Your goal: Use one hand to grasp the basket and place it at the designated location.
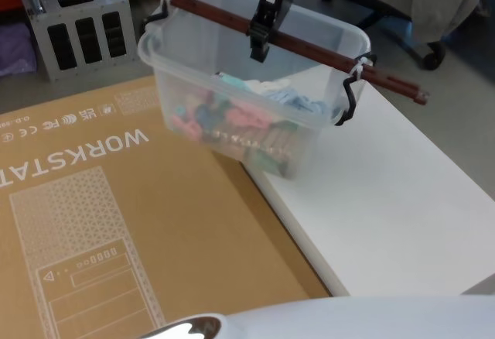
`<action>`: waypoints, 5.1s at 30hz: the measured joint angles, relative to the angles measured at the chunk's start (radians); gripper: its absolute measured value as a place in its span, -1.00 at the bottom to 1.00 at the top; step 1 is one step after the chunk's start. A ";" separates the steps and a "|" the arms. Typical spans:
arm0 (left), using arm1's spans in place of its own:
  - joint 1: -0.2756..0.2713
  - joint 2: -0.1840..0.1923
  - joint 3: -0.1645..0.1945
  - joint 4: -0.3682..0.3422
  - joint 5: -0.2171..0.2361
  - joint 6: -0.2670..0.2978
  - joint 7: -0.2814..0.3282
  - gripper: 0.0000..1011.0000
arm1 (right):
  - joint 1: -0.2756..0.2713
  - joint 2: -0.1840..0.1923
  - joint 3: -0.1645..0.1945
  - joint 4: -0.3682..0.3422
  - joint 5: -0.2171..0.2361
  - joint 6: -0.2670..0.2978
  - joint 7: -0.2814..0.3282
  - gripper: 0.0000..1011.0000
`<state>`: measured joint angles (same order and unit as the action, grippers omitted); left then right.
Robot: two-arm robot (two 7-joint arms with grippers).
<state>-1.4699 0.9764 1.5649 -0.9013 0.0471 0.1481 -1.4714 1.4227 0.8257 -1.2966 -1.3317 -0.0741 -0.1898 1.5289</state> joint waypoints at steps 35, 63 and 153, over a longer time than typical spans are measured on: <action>0.000 0.000 0.000 0.000 0.000 0.000 0.000 -1.00 | -0.071 0.146 0.069 0.079 -0.050 0.167 0.003 -1.00; 0.000 0.000 0.000 0.000 0.000 0.000 0.000 -1.00 | -0.150 0.125 0.086 0.201 -0.084 0.269 0.024 -1.00; 0.000 0.000 0.000 0.000 0.000 0.000 0.000 -1.00 | -0.197 0.060 0.128 0.316 -0.096 0.216 0.090 0.98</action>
<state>-1.4699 0.9764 1.5649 -0.9015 0.0470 0.1481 -1.4713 1.2252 0.8859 -1.1689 -1.0155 -0.1706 0.0262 1.6194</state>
